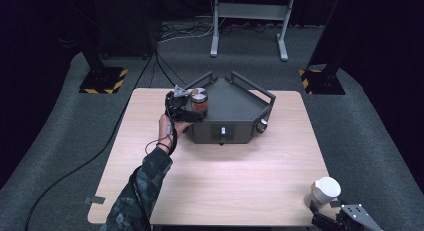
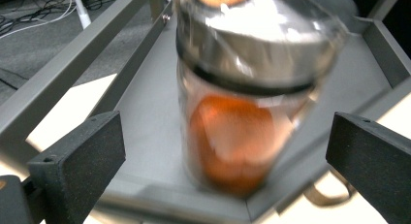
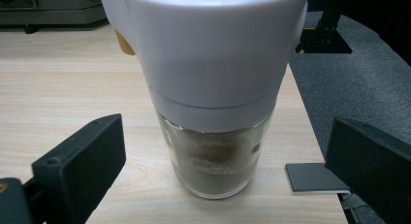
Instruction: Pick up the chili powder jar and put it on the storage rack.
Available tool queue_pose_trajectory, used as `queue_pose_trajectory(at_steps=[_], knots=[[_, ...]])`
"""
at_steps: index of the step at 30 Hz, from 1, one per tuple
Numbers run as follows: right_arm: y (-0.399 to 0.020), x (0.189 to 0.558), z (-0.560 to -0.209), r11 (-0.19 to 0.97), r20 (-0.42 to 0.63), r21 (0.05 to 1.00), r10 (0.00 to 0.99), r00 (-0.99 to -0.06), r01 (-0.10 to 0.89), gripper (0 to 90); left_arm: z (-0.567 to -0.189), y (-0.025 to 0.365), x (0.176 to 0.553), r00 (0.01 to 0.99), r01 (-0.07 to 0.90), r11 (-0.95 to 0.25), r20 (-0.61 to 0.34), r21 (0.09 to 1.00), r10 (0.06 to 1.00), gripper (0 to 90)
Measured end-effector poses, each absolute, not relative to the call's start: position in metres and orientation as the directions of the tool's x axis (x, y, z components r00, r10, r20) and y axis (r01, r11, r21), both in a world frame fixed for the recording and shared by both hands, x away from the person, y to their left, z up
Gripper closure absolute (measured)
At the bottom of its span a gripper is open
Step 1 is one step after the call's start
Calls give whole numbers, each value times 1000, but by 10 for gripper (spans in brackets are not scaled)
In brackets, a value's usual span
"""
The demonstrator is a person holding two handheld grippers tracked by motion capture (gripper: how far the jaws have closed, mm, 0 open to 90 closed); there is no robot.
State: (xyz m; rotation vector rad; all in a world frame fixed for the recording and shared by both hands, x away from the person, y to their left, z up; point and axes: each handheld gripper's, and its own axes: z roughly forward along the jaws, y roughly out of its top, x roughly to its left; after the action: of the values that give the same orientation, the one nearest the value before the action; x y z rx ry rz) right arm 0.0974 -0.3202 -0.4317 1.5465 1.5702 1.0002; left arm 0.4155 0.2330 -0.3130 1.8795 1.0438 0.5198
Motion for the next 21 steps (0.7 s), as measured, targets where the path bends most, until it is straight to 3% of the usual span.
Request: queue_pose_trajectory(at_steps=[10,21], knots=[[-318,99,-431,-8,30,889,999,-42,458,0,-324,246,383,567,461,-298,-19,836,823,0],[-317,98,-431,-6,27,890,999,-40,456,0,-369,260,333,573,503,-377,26,778,819,1]])
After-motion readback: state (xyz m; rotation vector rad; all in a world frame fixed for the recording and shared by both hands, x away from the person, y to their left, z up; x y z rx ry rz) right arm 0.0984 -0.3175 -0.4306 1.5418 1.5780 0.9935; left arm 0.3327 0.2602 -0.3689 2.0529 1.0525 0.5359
